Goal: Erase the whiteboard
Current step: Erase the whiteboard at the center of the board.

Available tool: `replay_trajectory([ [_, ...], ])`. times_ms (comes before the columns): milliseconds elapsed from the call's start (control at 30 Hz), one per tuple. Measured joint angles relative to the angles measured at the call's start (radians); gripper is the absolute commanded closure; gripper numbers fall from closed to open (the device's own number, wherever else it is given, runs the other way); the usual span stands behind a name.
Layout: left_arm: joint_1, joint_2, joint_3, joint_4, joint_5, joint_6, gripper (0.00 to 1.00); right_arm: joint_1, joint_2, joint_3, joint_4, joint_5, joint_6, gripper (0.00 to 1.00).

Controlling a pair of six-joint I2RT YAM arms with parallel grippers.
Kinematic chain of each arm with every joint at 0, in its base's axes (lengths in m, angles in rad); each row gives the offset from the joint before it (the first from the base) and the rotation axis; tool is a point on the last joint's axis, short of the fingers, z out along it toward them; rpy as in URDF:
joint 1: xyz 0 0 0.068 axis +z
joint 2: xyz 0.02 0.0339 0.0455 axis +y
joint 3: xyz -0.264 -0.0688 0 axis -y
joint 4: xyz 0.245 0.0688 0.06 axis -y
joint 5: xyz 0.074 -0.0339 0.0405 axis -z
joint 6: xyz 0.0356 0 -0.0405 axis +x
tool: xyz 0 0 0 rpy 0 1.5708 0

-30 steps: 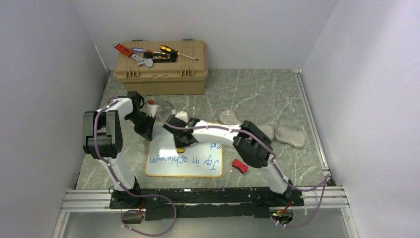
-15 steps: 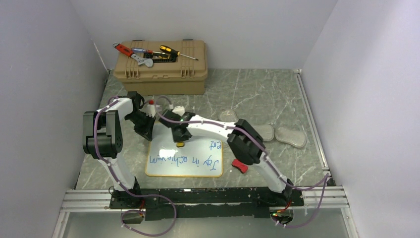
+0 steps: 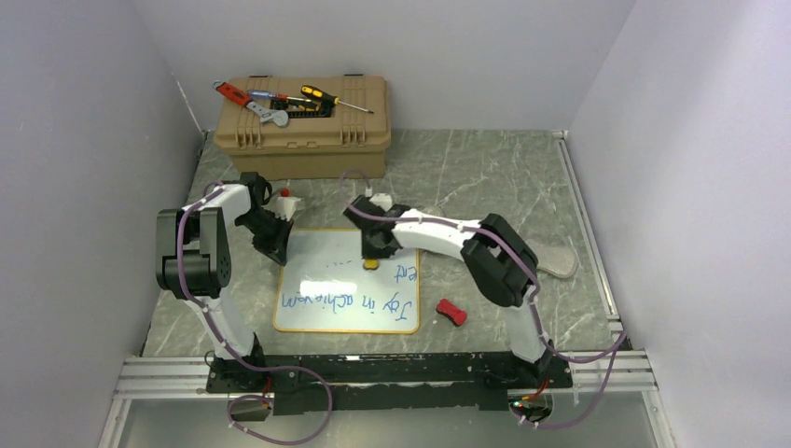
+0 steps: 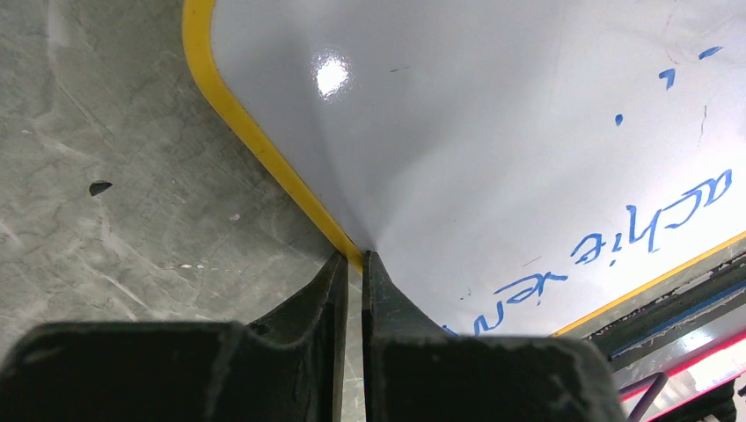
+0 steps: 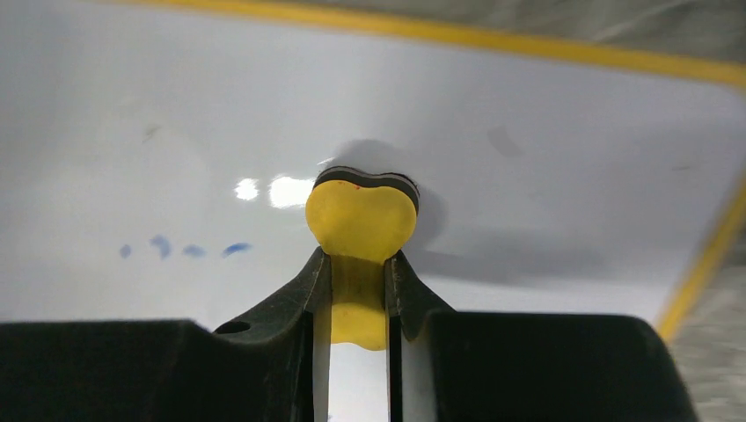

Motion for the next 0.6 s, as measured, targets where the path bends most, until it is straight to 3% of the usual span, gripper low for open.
replay_trajectory([
  [167, 0.000, -0.001, -0.002, 0.001, 0.000, 0.000, 1.00, -0.066, -0.005, 0.003, -0.034, 0.011, -0.002, 1.00],
  [300, 0.000, -0.003, -0.005, 0.003, 0.000, 0.000, 1.00, 0.006, 0.148, 0.260, -0.144, 0.033, -0.029, 1.00],
  [467, 0.000, -0.005, -0.005, 0.005, 0.000, 0.000, 1.00, 0.122, 0.317, 0.535, -0.155, -0.022, -0.045, 1.00],
  [600, 0.000, -0.006, -0.005, 0.006, 0.000, 0.000, 1.00, 0.169, 0.294, 0.486, -0.130, -0.044, -0.043, 1.00],
])
